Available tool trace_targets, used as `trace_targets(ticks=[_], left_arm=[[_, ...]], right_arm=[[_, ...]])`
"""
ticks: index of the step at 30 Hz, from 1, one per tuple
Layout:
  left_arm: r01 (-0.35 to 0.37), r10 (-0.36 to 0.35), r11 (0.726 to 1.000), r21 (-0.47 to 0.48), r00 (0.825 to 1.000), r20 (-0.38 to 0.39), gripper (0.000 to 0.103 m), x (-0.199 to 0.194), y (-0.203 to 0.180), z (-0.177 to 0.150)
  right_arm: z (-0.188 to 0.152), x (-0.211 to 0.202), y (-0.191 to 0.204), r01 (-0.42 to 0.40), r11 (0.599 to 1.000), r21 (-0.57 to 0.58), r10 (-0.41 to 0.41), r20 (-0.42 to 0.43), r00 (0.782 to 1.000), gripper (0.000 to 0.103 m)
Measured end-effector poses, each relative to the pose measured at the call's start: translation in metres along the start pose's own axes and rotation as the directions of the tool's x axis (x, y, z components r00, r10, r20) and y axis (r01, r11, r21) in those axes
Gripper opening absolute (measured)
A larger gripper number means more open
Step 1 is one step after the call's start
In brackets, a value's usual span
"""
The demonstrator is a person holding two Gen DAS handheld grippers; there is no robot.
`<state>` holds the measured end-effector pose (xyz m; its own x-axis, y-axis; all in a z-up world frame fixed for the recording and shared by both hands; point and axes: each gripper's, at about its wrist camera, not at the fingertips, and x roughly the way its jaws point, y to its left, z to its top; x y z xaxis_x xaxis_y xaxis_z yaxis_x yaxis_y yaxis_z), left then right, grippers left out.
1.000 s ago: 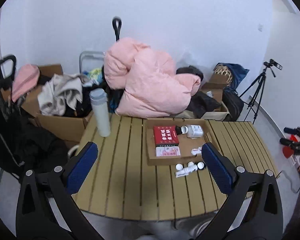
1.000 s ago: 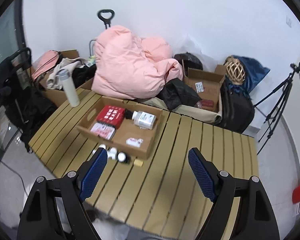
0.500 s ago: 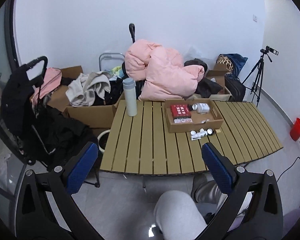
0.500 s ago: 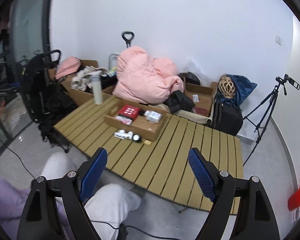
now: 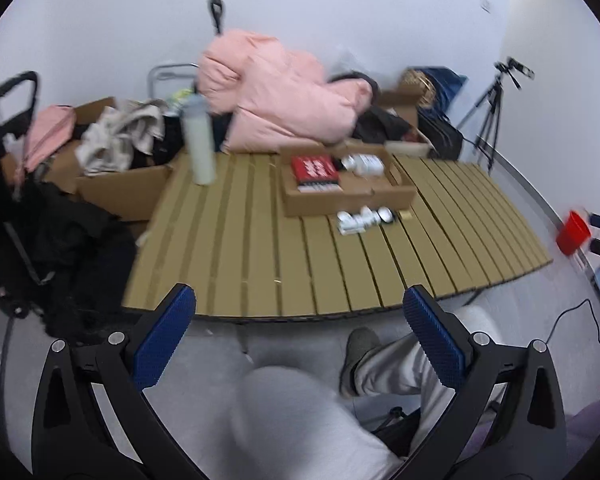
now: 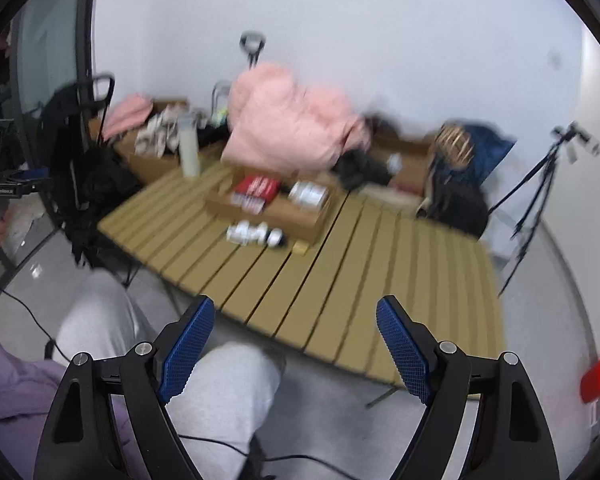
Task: Organize objects
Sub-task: 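Withdraw the right gripper from the tray, then grasp the white spray bottle on the table with the left gripper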
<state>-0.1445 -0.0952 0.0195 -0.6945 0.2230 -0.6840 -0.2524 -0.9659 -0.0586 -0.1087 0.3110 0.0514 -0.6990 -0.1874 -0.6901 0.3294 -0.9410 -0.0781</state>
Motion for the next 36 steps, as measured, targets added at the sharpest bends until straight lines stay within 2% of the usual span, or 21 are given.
trace_targets(ticks=[3, 5, 7, 10, 11, 14, 16, 18, 22, 24, 26, 28, 30, 32, 36], left_arm=[[-0.024, 0.022, 0.999, 0.044, 0.999, 0.050, 0.103, 0.044, -0.017, -0.009], [-0.014, 0.008, 0.998, 0.068, 0.997, 0.083, 0.103, 0.076, -0.027, -0.007], [0.000, -0.005, 0.996, 0.095, 0.999, 0.049, 0.103, 0.117, -0.039, -0.004], [0.058, -0.054, 0.993, 0.103, 0.998, -0.044, 0.103, 0.177, -0.050, 0.003], [0.071, -0.065, 0.993, 0.094, 0.996, -0.065, 0.103, 0.194, -0.051, 0.006], [0.137, -0.131, 0.990, 0.037, 0.983, -0.126, 0.102, 0.243, -0.054, 0.021], [0.208, -0.203, 0.978, 0.011, 0.964, -0.173, 0.101, 0.274, -0.060, 0.034], [0.254, -0.247, 0.967, 0.014, 0.953, -0.176, 0.101, 0.297, -0.067, 0.046], [0.271, -0.256, 0.958, 0.090, 0.955, -0.148, 0.100, 0.334, -0.084, 0.068], [0.302, -0.282, 0.943, 0.137, 0.948, -0.149, 0.093, 0.348, -0.096, 0.071], [0.315, -0.288, 0.931, 0.182, 0.944, -0.161, 0.091, 0.361, -0.104, 0.071], [0.300, -0.262, 0.928, 0.223, 0.947, -0.185, 0.088, 0.380, -0.111, 0.070], [0.298, -0.250, 0.932, 0.207, 0.941, -0.227, 0.064, 0.395, -0.110, 0.067], [0.322, -0.273, 0.932, 0.165, 0.924, -0.267, 0.050, 0.403, -0.105, 0.063], [0.329, -0.277, 0.929, 0.167, 0.921, -0.273, 0.047, 0.399, -0.102, 0.057]], right_arm=[[-0.007, 0.053, 0.010, -0.021, 1.000, -0.005, 0.021, -0.044, 0.999, 0.085], [-0.007, 0.089, 0.011, -0.049, 0.998, 0.030, 0.051, -0.057, 0.997, 0.084], [-0.003, 0.123, 0.009, -0.074, 0.995, 0.067, 0.078, -0.047, 0.996, 0.081], [0.001, 0.185, 0.005, -0.081, 0.986, 0.148, 0.090, -0.056, 0.994, 0.058], [0.002, 0.201, 0.005, -0.083, 0.984, 0.157, 0.094, -0.061, 0.994, 0.055], [0.015, 0.252, 0.008, -0.143, 0.971, 0.193, 0.158, -0.069, 0.985, 0.048], [0.028, 0.290, 0.009, -0.172, 0.963, 0.209, 0.193, -0.084, 0.978, 0.046], [0.039, 0.324, 0.009, -0.181, 0.960, 0.211, 0.208, -0.110, 0.972, 0.043], [0.054, 0.368, 0.001, -0.169, 0.955, 0.245, 0.206, -0.132, 0.970, 0.040], [0.061, 0.381, -0.006, -0.155, 0.957, 0.246, 0.192, -0.134, 0.972, 0.039], [0.067, 0.390, -0.013, -0.167, 0.954, 0.250, 0.203, -0.126, 0.971, 0.039], [0.071, 0.399, -0.016, -0.164, 0.957, 0.239, 0.199, -0.131, 0.971, 0.038], [0.073, 0.405, -0.017, -0.162, 0.960, 0.227, 0.195, -0.132, 0.972, 0.032], [0.074, 0.411, -0.016, -0.165, 0.964, 0.208, 0.195, -0.135, 0.971, 0.030], [0.073, 0.425, -0.008, -0.181, 0.967, 0.178, 0.206, -0.137, 0.969, 0.024]])
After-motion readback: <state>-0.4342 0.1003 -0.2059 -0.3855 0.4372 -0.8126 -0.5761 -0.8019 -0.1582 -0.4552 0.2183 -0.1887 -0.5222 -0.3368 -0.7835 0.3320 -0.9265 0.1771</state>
